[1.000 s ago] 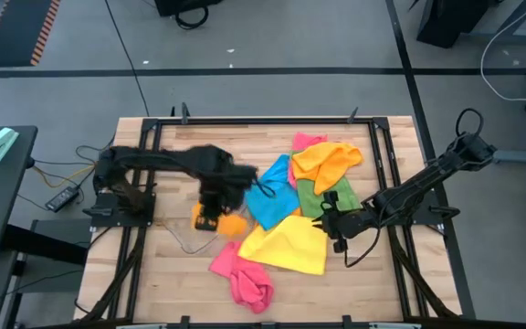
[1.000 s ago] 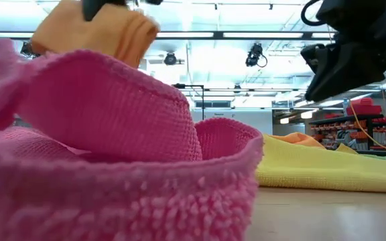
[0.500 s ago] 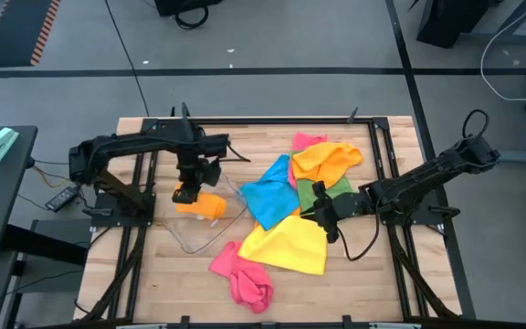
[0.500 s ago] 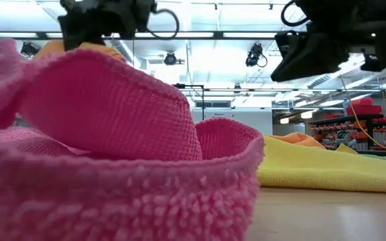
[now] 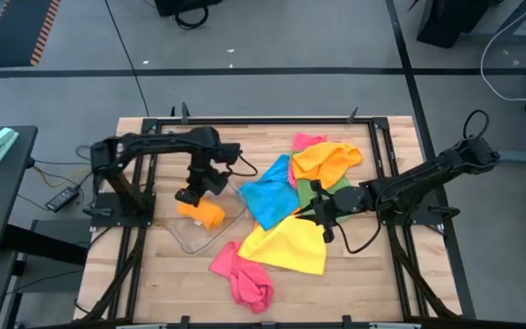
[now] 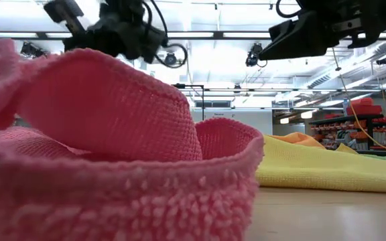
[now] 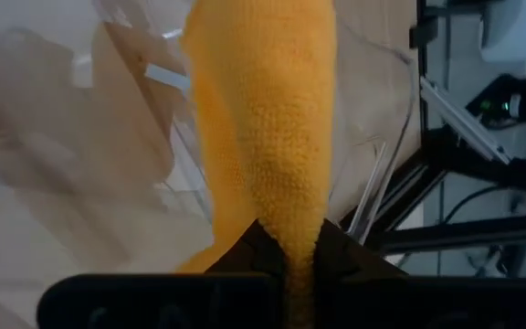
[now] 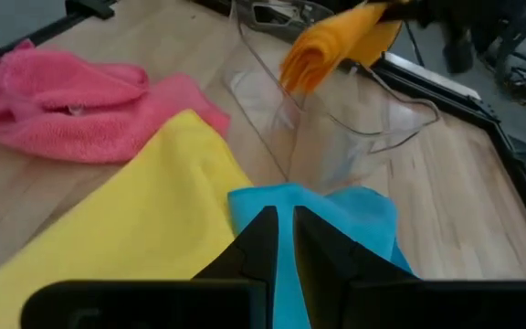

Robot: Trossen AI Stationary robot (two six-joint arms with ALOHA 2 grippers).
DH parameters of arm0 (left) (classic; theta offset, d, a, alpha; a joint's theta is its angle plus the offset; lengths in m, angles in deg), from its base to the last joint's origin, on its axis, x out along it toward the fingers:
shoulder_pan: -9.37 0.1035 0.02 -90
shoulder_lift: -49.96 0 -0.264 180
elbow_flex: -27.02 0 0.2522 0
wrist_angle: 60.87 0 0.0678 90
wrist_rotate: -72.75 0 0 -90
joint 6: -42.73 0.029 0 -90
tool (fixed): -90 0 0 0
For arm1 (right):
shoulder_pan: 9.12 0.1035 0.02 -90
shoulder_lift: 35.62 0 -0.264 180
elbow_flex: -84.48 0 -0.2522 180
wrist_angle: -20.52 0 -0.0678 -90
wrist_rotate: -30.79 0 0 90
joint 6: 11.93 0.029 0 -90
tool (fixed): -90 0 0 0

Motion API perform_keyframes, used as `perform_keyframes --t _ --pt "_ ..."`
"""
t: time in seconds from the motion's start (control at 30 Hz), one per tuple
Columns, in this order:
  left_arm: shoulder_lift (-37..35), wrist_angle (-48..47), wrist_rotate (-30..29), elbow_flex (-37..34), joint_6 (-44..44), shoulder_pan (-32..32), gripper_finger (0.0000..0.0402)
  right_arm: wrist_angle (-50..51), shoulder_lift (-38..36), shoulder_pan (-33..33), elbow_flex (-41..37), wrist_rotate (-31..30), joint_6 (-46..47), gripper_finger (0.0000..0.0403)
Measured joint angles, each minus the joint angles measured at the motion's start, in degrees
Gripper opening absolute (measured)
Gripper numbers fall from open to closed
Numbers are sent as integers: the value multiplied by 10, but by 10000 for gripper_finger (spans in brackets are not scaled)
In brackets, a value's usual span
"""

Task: Fold microfiber towels
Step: Put the folded orange microfiber cloth into the transparent bin

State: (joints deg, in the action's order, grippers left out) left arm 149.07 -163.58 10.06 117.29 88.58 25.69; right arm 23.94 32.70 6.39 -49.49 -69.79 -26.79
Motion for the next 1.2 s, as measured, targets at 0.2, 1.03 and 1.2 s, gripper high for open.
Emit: perform_keyframes --t 0.2,1.03,1.2 --pt "60 -11 16 0 53 -14 18 0 0 0 0 2 14 45" --pt "164 -10 58 -8 60 -84 18 -8 0 37 0 39 60 45" --pt "164 -10 57 -51 59 -92 18 -11 0 38 0 34 70 45"
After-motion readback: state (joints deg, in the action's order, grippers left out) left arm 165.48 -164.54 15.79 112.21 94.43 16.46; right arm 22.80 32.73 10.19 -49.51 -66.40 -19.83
